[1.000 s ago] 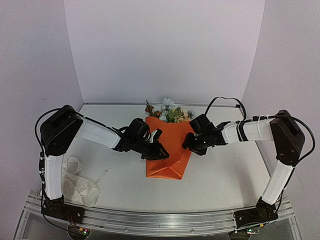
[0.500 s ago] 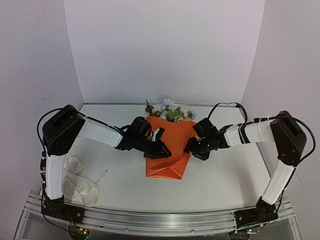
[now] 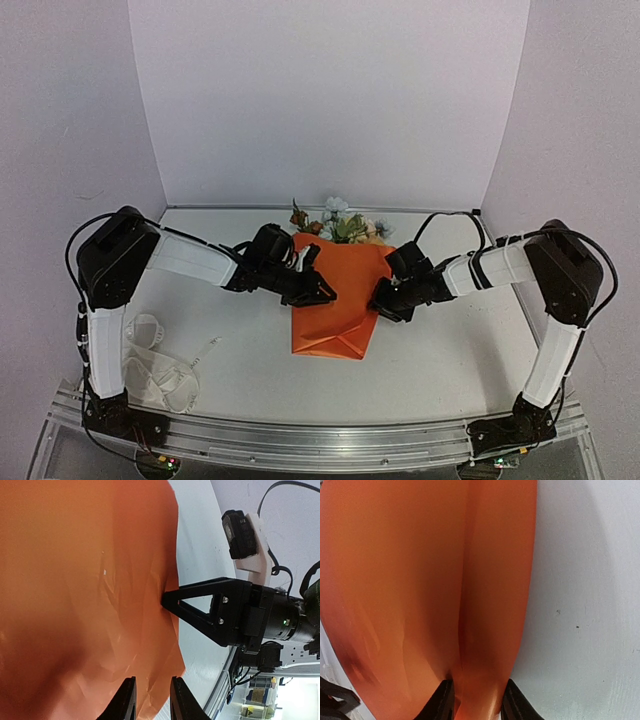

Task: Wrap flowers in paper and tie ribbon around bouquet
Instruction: Adjust the folded bouquet at the center of the board.

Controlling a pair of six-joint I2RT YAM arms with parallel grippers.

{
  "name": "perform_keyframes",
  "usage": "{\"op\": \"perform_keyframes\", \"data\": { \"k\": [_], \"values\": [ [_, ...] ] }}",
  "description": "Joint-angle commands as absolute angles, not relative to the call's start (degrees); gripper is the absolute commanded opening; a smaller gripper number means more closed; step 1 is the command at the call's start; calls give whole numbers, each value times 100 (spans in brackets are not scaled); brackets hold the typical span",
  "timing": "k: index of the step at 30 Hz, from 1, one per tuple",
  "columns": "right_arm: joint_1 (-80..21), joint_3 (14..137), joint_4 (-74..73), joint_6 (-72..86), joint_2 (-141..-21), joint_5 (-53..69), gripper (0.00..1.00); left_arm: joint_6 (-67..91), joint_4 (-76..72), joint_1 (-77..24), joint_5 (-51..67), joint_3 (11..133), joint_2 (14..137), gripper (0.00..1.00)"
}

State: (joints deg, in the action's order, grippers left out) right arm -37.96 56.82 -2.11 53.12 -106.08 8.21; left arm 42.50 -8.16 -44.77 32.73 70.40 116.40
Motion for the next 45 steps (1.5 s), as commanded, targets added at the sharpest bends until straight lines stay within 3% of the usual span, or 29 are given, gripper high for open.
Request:
{"op": "perform_keyframes", "data": {
  "k": [1, 8, 16, 27, 31, 38, 45],
  "values": [
    [-3779, 5861, -44, 5142, -10749, 963, 23, 4368, -609, -4247, 3022, 6872, 11124, 26],
    [-3799, 6525, -44, 4653, -11084, 1489, 6, 4486, -487, -3733, 2829, 6365, 10720, 26],
    [-3801, 6911, -427, 3957, -11325, 1542, 1, 4485, -577, -3689, 3247, 6373, 10825, 26],
    [-3797, 7042, -632, 3410, -11522, 1332, 0, 4919, -1059, -3928, 3927, 7076, 12003, 21],
    [-3798, 7020, -668, 3486, -11494, 1268, 8, 5103, -1246, -4024, 3962, 7133, 12230, 20],
    [-3800, 7054, -1021, 3736, -11207, 1107, 35, 5393, -1304, -4042, 3654, 6998, 12257, 19],
    [-3852, 7000, -1670, 4035, -10438, 704, 47, 5397, -1266, -4043, 3558, 6978, 12235, 19]
  ]
}}
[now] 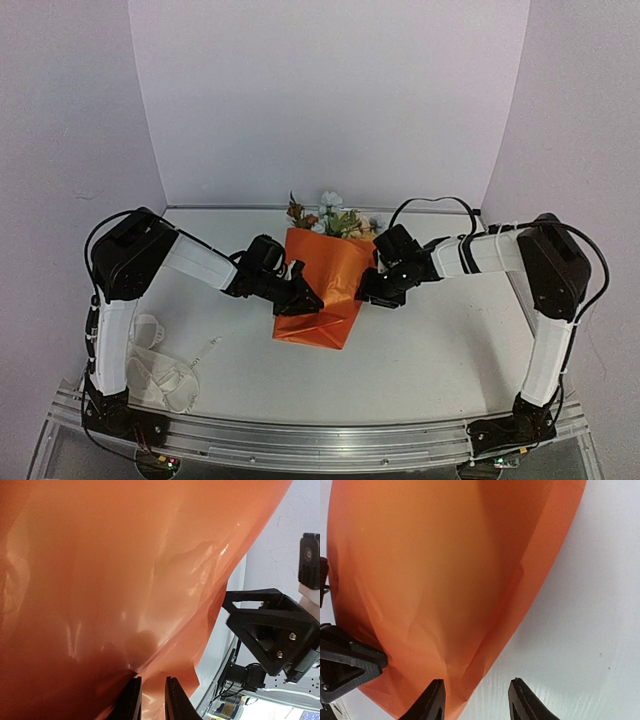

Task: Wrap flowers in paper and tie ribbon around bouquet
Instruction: Adjust the folded bouquet at the center of the board.

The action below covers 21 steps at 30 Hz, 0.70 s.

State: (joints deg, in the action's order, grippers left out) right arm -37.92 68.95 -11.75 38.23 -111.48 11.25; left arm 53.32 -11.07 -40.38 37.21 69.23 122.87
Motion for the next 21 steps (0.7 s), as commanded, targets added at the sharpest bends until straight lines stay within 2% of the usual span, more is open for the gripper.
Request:
{"op": "perform_keyframes", "data": {
  "k": [1, 5, 9, 11, 21],
  "values": [
    [-3902, 7011, -1738, 4073, -10327, 670, 46, 5395, -1264, -4046, 3552, 6973, 12235, 19],
    [-4205, 7210, -1882, 4172, -10166, 577, 37, 5385, -1258, -4053, 3541, 6961, 12236, 19],
    [-4459, 7590, -1863, 4255, -10608, 978, 21, 5356, -1269, -4060, 3528, 6935, 12214, 19],
    [-4572, 7715, -1733, 4309, -10858, 1156, 17, 5335, -1265, -4061, 3521, 6911, 12188, 19],
    [-4667, 7168, -683, 4920, -11500, 1726, 4, 5228, -1241, -4061, 3534, 6891, 12089, 19]
  ]
}}
